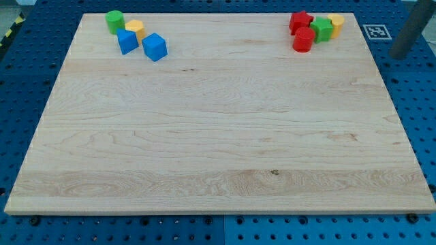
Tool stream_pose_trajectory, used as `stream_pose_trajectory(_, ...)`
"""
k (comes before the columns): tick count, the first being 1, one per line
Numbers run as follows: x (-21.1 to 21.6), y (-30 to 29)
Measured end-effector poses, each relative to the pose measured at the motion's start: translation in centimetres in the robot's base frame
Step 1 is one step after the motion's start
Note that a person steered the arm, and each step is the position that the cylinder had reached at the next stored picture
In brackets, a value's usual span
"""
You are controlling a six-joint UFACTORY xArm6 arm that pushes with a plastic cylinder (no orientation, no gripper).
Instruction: Push the yellow heart into the green star
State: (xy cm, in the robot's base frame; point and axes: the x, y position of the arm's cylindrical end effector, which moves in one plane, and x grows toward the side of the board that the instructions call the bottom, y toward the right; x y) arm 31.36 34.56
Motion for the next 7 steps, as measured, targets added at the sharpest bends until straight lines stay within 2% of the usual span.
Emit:
stream_pose_trajectory(2, -10.5, -5.4)
stream_pose_trajectory(4, -8.4, -6.2)
stream_pose_trajectory(6, -8.0, -10.0)
stream_pose_trajectory(7, -8.0, -10.1)
